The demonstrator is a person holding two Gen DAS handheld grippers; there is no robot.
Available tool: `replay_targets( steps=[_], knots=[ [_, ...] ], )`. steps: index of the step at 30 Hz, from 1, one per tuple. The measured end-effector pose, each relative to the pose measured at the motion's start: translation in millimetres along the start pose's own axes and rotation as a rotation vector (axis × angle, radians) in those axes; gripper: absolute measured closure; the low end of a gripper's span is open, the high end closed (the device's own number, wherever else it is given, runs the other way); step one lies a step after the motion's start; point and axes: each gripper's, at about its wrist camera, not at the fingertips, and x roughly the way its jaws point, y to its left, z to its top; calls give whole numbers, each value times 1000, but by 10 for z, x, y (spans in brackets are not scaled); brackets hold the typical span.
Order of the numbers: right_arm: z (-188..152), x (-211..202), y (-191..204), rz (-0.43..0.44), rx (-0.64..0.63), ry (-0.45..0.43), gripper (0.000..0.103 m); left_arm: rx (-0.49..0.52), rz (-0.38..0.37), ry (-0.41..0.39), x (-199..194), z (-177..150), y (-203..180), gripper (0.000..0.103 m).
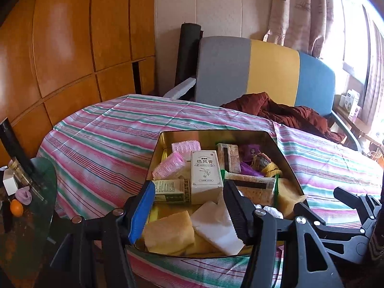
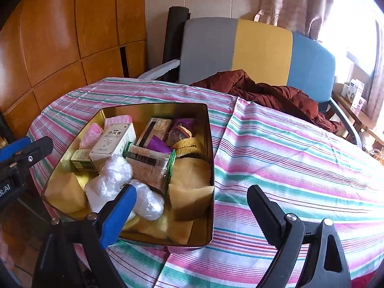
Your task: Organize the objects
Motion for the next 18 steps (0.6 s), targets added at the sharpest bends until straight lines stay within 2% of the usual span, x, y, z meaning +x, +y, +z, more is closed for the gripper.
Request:
replay_targets(
  steps=[3, 8, 14, 18],
  knots=[
    [-8, -10, 19, 5, -5, -1, 9, 26, 5, -1, -14, 7, -22, 44],
    [-7, -17, 52, 9, -14, -4, 9, 47, -32, 22, -37, -8, -78, 44],
    [-2, -18, 68, 8, -18, -5, 9, 75, -24, 38, -17, -34, -130, 45],
    [8, -12, 73, 8, -20, -3, 8, 81, -32, 55, 18, -54, -140, 49]
  ],
)
